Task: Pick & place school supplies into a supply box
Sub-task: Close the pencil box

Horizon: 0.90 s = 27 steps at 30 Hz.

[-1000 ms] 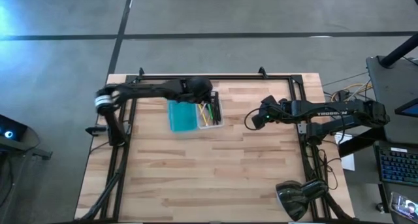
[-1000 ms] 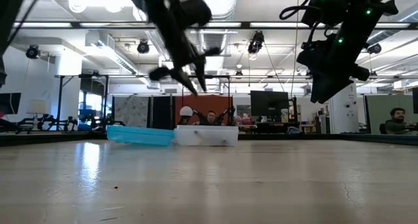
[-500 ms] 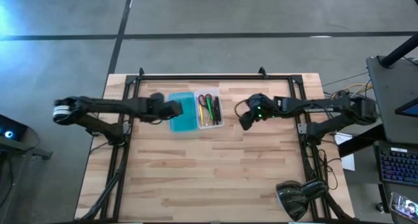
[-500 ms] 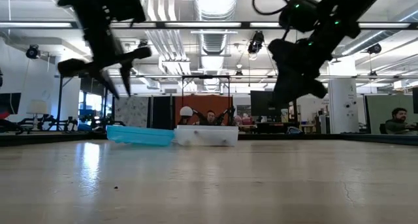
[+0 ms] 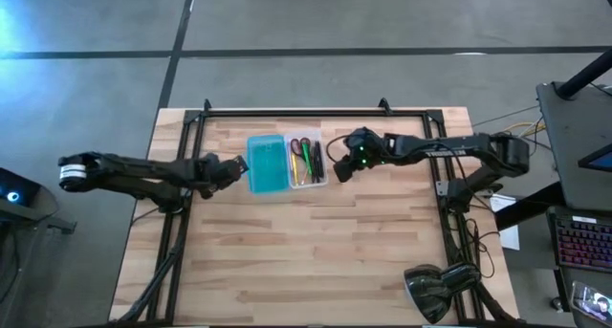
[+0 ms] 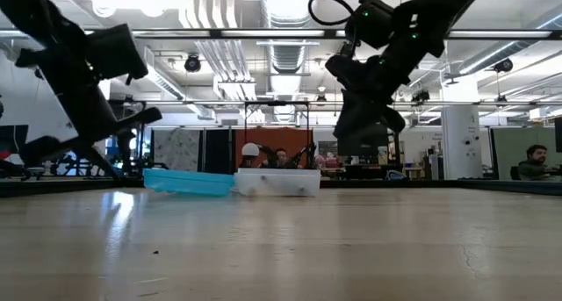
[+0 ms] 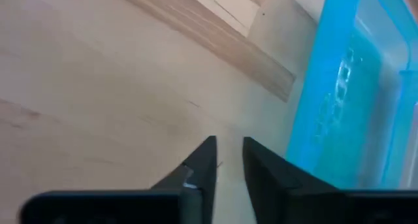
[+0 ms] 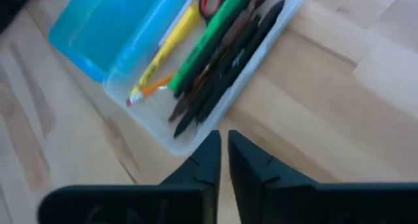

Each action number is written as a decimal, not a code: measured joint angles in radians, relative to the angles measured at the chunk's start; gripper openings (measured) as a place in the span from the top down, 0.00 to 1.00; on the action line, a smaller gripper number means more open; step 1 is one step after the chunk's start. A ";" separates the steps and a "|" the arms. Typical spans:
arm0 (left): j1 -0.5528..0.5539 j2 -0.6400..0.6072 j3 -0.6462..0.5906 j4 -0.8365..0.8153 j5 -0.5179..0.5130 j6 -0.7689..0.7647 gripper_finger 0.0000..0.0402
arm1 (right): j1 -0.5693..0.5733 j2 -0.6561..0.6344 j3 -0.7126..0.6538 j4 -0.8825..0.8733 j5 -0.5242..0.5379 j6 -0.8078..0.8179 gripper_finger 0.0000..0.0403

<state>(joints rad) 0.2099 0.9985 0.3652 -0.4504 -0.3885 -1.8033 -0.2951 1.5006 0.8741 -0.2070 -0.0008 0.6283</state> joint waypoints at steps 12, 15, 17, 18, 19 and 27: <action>0.176 0.038 -0.097 0.193 0.088 0.122 1.00 | -0.101 0.147 0.034 0.096 -0.202 0.056 0.98; 0.213 0.079 -0.095 0.237 0.124 0.166 1.00 | -0.105 0.183 0.057 0.127 -0.203 0.082 0.98; 0.228 0.106 -0.092 0.260 0.131 0.183 1.00 | -0.106 0.188 0.087 0.136 -0.206 0.079 0.98; 0.233 0.123 -0.088 0.274 0.134 0.189 1.00 | -0.105 0.187 0.104 0.136 -0.208 0.072 0.98; 0.237 0.139 -0.086 0.294 0.134 0.198 1.00 | -0.102 0.186 0.123 0.140 -0.210 0.064 0.98; 0.248 0.297 -0.035 0.483 0.128 0.239 1.00 | -0.094 0.301 0.270 0.123 -0.264 0.045 0.98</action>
<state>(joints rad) 0.4580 1.2958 0.3302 0.0330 -0.2604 -1.5642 -0.3890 1.8013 1.1441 -0.0843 -0.2644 0.6738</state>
